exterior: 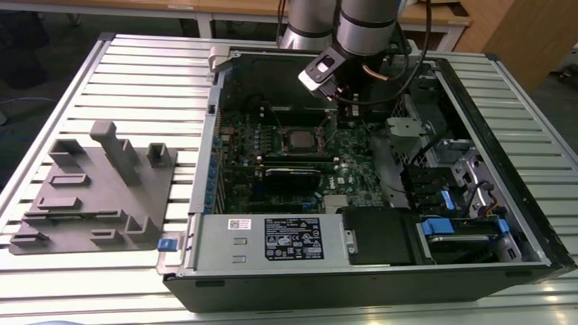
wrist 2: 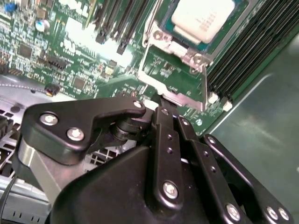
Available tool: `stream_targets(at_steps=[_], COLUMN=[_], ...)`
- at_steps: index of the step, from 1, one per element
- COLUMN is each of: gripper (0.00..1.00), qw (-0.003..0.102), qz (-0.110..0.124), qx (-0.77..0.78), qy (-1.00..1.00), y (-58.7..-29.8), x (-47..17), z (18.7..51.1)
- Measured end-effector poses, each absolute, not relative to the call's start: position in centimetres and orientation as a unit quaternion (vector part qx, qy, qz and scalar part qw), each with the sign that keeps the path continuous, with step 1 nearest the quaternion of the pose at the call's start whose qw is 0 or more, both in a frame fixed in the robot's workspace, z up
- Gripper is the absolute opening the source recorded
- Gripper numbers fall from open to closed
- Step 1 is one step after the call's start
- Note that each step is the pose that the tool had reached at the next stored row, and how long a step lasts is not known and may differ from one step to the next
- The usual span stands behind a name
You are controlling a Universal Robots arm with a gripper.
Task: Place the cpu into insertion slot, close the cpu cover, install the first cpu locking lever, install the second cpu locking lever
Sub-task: 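Close the cpu cover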
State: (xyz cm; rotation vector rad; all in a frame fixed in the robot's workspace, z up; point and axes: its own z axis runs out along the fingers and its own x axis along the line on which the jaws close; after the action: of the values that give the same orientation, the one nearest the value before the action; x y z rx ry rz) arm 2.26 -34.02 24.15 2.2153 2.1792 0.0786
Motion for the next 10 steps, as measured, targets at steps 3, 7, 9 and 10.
stream_targets(at_steps=[3,7,9,10], gripper=[0.11,0.11,0.11,0.11], qw=[0.018,0.020,0.020,0.020], qz=[0.026,0.029,0.029,0.029], qx=[0.713,0.712,0.712,0.712], qy=[0.701,0.701,0.701,0.701], y=[-34.0,-34.0,-34.0,-34.0], x=[1.5,0.4,0.3,0.3], z=[24.2,24.1,24.1,24.1])
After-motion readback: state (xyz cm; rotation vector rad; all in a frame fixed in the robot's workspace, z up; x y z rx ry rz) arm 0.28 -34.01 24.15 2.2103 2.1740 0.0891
